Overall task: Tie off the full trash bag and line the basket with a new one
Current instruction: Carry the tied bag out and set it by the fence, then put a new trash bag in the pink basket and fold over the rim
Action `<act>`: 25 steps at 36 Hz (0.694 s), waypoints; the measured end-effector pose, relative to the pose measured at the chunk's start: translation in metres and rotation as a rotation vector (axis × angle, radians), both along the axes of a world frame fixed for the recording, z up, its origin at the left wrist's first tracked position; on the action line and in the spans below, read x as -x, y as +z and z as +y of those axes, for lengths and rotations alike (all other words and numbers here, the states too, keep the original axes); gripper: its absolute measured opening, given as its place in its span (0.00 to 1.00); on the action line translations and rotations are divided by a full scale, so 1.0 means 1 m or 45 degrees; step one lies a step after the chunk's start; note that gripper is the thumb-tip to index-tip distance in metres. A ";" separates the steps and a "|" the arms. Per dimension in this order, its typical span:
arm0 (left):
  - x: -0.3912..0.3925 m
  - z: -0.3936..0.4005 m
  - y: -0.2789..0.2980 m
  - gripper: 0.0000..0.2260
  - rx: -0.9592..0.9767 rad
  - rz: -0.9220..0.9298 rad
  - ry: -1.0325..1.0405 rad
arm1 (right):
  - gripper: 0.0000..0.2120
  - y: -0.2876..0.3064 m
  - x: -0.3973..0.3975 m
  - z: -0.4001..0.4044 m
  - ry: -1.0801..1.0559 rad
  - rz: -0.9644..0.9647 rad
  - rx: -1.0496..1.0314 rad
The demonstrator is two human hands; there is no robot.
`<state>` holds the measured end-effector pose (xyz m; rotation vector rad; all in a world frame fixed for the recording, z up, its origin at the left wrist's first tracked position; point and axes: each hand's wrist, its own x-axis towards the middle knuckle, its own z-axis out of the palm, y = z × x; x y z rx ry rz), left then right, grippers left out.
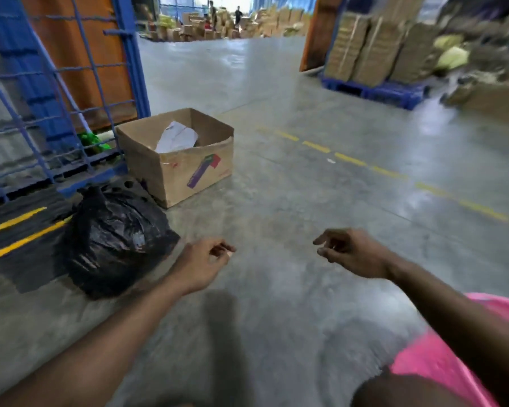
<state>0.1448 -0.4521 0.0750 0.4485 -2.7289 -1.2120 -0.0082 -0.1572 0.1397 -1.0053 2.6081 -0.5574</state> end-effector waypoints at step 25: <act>-0.001 0.511 -0.074 0.28 0.824 0.360 -1.362 | 0.08 -0.037 -0.081 0.468 -1.196 0.256 0.203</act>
